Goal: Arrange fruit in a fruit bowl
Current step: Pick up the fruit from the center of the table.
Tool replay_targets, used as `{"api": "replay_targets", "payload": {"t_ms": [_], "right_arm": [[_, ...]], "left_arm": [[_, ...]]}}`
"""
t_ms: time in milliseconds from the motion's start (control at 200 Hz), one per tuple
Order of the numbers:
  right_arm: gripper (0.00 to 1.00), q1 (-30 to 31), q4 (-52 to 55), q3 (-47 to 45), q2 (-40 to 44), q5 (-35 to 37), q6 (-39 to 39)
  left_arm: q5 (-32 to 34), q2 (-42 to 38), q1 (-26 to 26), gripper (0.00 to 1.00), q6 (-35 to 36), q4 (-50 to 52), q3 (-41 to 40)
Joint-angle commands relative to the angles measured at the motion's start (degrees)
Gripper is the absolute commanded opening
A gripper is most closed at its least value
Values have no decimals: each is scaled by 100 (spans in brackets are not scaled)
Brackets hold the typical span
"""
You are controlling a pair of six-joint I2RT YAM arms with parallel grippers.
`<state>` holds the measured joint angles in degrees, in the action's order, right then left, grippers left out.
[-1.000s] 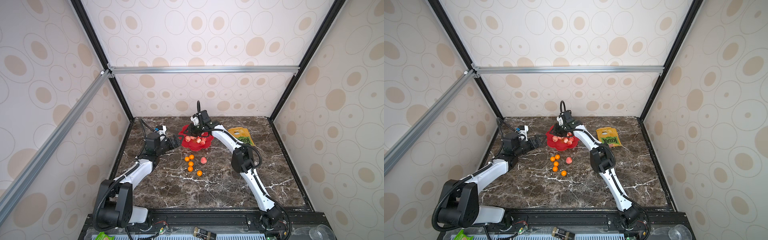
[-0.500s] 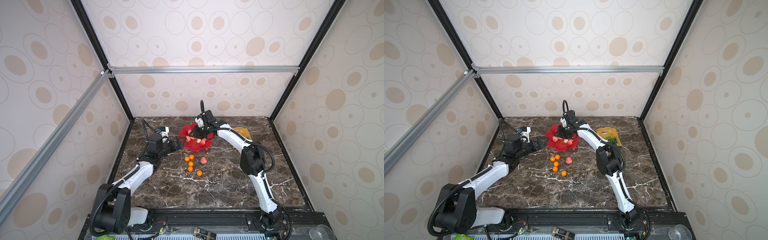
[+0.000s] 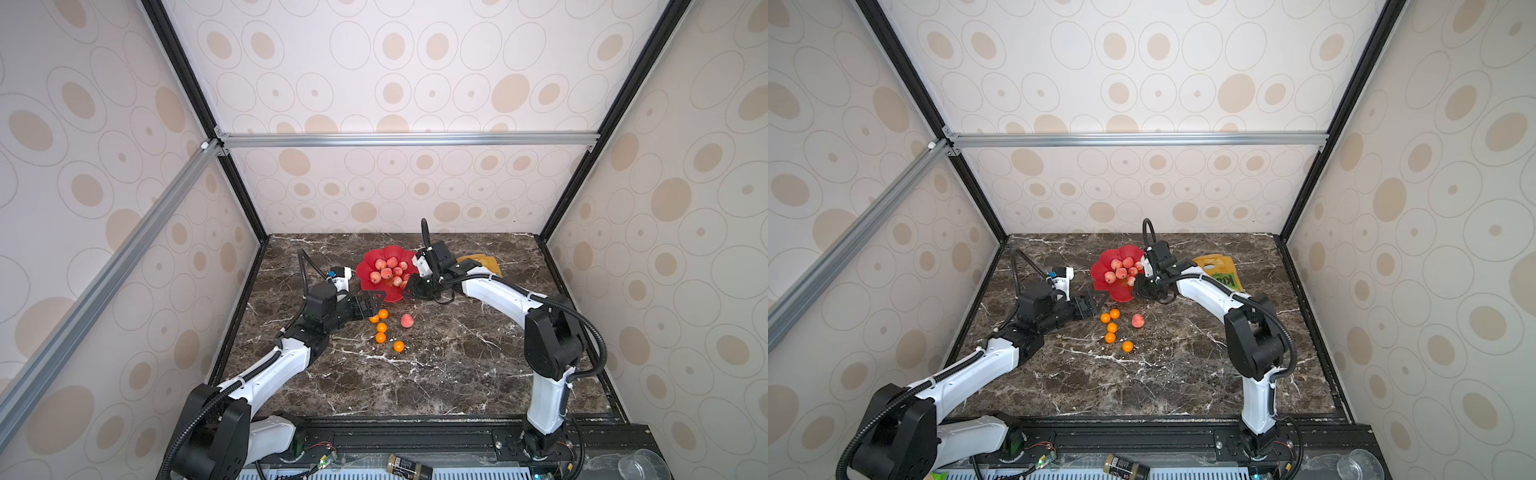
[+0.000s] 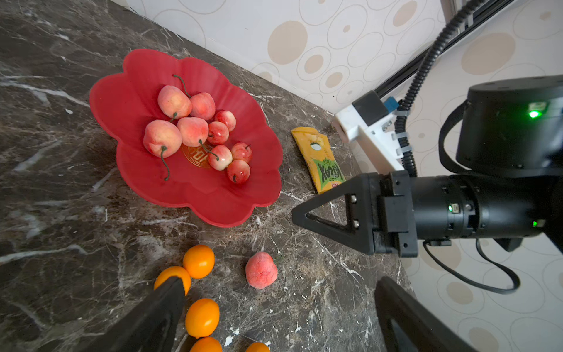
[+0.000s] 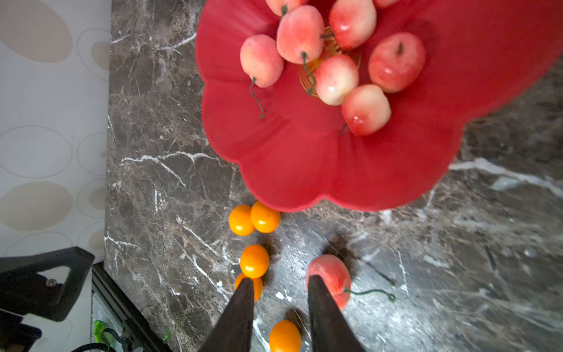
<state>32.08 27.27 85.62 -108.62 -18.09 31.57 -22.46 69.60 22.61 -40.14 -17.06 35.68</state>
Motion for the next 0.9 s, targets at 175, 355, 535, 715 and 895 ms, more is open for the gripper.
{"api": "replay_targets", "payload": {"t_ms": [175,355,535,715,895], "right_arm": [[33,-13,-350,-1148,718,337,221],[32,-30,-631,-1575,764,289,689],[26,-83,-608,-1725,684,437,825],[32,-133,-566,-1812,905,1031,-462],[30,-146,-1368,-2352,1332,1378,-2179]], "left_arm": [[379,-40,563,98,103,-253,-297],[591,173,929,98,113,-319,-273],[670,338,1144,98,59,-378,-179],[776,337,1195,98,92,-319,-134],[795,342,1189,98,98,-305,-74]]}}
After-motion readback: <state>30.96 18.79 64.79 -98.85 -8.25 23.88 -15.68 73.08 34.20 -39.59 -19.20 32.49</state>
